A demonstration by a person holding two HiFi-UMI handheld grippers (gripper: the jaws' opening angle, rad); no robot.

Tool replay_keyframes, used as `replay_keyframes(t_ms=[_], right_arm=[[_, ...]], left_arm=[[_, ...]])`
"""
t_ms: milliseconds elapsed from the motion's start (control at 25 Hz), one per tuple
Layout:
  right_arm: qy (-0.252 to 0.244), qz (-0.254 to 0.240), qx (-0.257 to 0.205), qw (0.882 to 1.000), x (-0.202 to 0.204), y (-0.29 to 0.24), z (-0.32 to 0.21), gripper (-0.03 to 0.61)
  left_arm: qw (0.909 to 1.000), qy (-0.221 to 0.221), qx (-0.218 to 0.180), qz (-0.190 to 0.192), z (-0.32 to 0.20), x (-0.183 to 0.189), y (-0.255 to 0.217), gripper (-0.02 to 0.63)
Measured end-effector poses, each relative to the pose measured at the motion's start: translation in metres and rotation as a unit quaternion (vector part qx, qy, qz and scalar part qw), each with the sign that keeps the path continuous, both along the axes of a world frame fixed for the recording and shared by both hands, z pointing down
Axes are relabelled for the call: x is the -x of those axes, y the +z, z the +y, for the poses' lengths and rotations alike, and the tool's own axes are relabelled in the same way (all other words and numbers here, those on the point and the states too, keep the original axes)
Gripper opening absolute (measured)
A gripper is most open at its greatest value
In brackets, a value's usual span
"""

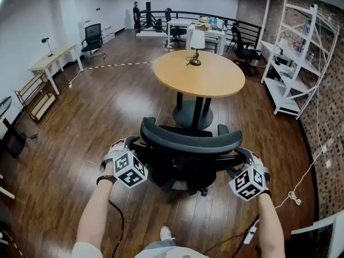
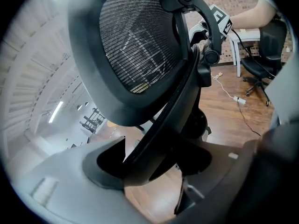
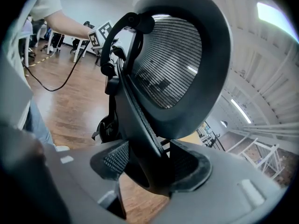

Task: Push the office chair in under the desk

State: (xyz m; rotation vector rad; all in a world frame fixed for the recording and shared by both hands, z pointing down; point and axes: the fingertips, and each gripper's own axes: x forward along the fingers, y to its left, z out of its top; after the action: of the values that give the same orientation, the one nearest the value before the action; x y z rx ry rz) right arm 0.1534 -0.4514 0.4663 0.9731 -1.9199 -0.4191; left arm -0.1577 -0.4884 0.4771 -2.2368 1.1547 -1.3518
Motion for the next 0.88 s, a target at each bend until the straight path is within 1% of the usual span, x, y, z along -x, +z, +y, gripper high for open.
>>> replay_keyframes(t_ms=[280,560,880], right_arm=[[0.023,0.0,0.001,1.0,-0.008,0.001,-0.044,0.265],[0.051,0.005,0.001,0.999,-0.021,-0.003,-0.083,0.275],[0.058,0.005,-0.012,0.998,-0.037,-0.001,-0.13,0.278]], left_arm=[[0.9998,0.022,0.003,-0.001,-0.055,-0.011,0.002,0.339],[0.9993,0.038,-0.001,-0.002,-0.097,-0.024,-0.004,0.337],[0.9988,0.048,-0.008,0.001,-0.147,-0.042,0.0,0.336]])
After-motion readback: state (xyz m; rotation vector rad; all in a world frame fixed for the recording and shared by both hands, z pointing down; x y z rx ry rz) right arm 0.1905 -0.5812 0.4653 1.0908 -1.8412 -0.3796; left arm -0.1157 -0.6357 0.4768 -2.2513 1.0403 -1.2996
